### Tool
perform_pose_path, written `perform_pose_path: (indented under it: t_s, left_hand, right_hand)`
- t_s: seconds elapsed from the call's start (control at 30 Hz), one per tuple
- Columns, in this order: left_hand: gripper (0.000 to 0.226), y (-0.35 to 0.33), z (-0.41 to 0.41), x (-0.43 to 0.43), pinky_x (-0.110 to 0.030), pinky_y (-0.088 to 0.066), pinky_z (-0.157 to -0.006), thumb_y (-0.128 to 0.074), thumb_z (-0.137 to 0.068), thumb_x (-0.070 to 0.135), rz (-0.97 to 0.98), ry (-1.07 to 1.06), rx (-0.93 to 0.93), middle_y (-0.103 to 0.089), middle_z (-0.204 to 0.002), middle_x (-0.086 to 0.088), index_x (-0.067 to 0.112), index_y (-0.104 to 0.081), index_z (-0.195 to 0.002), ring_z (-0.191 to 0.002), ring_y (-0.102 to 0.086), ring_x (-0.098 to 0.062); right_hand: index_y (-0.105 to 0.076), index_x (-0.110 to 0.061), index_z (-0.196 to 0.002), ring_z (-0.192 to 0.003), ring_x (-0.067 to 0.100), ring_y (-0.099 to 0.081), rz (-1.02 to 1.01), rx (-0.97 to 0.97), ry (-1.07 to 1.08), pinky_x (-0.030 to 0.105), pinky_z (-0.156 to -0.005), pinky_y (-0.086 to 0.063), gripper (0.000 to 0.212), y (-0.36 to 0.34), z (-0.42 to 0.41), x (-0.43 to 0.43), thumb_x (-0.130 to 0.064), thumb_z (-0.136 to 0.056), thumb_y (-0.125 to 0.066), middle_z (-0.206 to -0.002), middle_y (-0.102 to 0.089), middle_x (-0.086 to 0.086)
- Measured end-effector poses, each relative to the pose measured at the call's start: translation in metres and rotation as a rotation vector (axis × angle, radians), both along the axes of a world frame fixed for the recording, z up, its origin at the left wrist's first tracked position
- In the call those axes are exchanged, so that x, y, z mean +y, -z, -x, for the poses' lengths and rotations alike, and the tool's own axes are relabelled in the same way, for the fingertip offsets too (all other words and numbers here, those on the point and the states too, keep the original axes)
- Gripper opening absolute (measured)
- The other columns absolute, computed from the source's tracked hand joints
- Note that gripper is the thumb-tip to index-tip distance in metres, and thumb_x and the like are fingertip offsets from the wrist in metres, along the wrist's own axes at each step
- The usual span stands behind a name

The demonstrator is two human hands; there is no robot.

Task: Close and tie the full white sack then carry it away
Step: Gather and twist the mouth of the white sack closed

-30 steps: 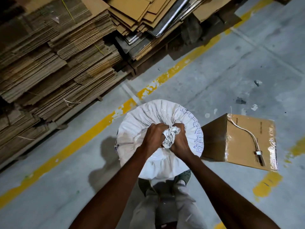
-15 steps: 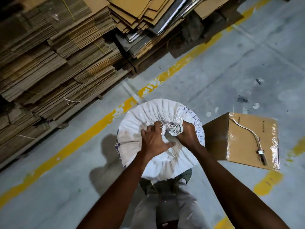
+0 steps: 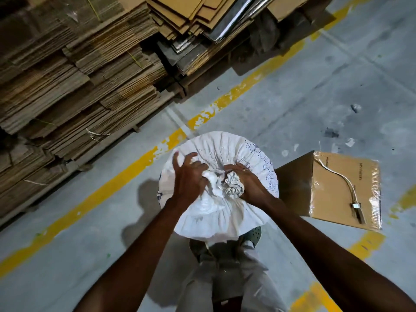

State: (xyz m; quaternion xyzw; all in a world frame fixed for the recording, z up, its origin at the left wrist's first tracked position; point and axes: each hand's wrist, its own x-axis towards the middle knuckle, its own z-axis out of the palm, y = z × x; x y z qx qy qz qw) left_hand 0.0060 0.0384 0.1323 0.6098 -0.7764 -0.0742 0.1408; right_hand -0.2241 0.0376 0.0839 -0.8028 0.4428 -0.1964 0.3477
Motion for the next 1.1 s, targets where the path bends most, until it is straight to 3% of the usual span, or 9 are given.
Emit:
perform_pose_path:
  t_s: [0.1,0.2,0.3,0.47,0.57,0.7,0.87,0.97,1.1]
  left_hand:
    - [0.029,0.001,0.032,0.001,-0.031,-0.042,-0.08,-0.058,-0.064,0.001,-0.122,0.024,0.265,-0.069,-0.082,-0.009,0.008,-0.07,-0.089,-0.082,-0.068,-0.035]
    - [0.02,-0.002,0.039,-0.003,-0.032,-0.04,-0.061,-0.054,-0.069,-0.001,-0.225,-0.037,0.334,-0.063,-0.079,-0.008,0.01,-0.064,-0.082,-0.075,-0.065,-0.032]
    - [0.016,0.005,0.028,-0.007,-0.024,-0.039,-0.063,-0.064,-0.075,-0.004,-0.233,0.095,0.377,-0.064,-0.079,-0.008,0.009,-0.063,-0.083,-0.077,-0.063,-0.028]
    - [0.023,0.021,-0.003,-0.005,-0.026,-0.047,-0.075,-0.072,-0.079,0.006,-0.291,0.164,0.441,-0.069,-0.087,-0.009,0.002,-0.069,-0.101,-0.085,-0.061,-0.021]
    - [0.052,0.026,0.01,0.013,-0.039,-0.052,-0.084,-0.076,-0.07,0.023,-0.325,-0.004,0.368,-0.071,-0.105,-0.011,0.01,-0.065,-0.119,-0.098,-0.063,-0.026]
    - [0.107,0.019,0.057,0.037,-0.044,-0.049,-0.084,-0.083,-0.047,0.058,-0.499,-0.528,0.294,-0.041,-0.124,-0.005,0.023,-0.036,-0.136,-0.104,-0.054,-0.029]
    - [0.042,0.038,0.006,0.035,-0.04,-0.049,-0.082,-0.071,-0.065,0.002,-0.443,-0.464,0.275,-0.069,-0.104,-0.013,0.012,-0.068,-0.106,-0.098,-0.064,-0.039]
    - [0.035,0.023,-0.031,0.018,-0.027,-0.05,-0.079,-0.057,-0.059,0.005,-0.369,-0.299,0.475,-0.078,-0.089,-0.008,0.013,-0.08,-0.085,-0.088,-0.071,-0.021]
    - [0.031,-0.008,-0.02,0.004,-0.019,-0.045,-0.073,-0.057,-0.058,-0.003,-0.368,-0.08,0.598,-0.075,-0.081,0.002,0.013,-0.077,-0.076,-0.08,-0.063,0.003]
  right_hand:
    - [-0.061,-0.003,-0.111,-0.104,0.026,-0.059,-0.128,-0.022,0.147,0.043,-0.089,-0.051,0.042,0.002,-0.021,0.004,-0.035,-0.085,-0.064,-0.112,-0.06,0.015]
    - [-0.051,-0.009,-0.1,-0.09,0.013,-0.05,-0.171,-0.137,0.221,0.032,-0.075,-0.042,0.033,0.0,-0.033,0.005,-0.028,-0.084,-0.073,-0.095,-0.051,0.012]
    - [-0.057,-0.007,-0.12,-0.092,0.01,-0.065,-0.239,-0.21,0.304,0.029,-0.078,-0.052,0.054,-0.01,-0.024,0.003,-0.022,-0.075,-0.082,-0.107,-0.068,0.008]
    - [-0.074,0.0,-0.093,-0.087,0.012,-0.07,-0.166,-0.238,0.331,0.033,-0.073,-0.052,0.04,-0.014,-0.005,-0.01,-0.033,-0.073,-0.08,-0.094,-0.077,0.005]
    - [-0.075,-0.005,-0.091,-0.086,0.02,-0.074,-0.204,-0.236,0.421,0.038,-0.075,-0.058,0.053,-0.009,-0.015,-0.01,-0.052,-0.066,-0.075,-0.091,-0.079,0.008]
    - [-0.073,-0.009,-0.091,-0.089,0.027,-0.074,-0.227,-0.183,0.49,0.045,-0.079,-0.059,0.05,-0.005,-0.036,-0.005,-0.053,-0.068,-0.075,-0.09,-0.078,0.008]
    - [-0.064,-0.015,-0.091,-0.075,0.022,-0.066,0.033,-0.164,0.196,0.03,-0.072,-0.046,0.027,-0.014,-0.01,-0.003,-0.036,-0.078,-0.074,-0.079,-0.069,0.012]
    - [-0.062,-0.005,-0.097,-0.082,0.026,-0.059,0.217,-0.11,-0.127,0.03,-0.069,-0.039,0.035,-0.016,0.003,-0.008,-0.037,-0.083,-0.062,-0.083,-0.07,0.022]
    - [-0.061,-0.008,-0.1,-0.085,0.029,-0.059,0.189,-0.146,-0.168,0.035,-0.072,-0.044,0.031,-0.012,-0.008,-0.013,-0.038,-0.09,-0.06,-0.087,-0.069,0.019]
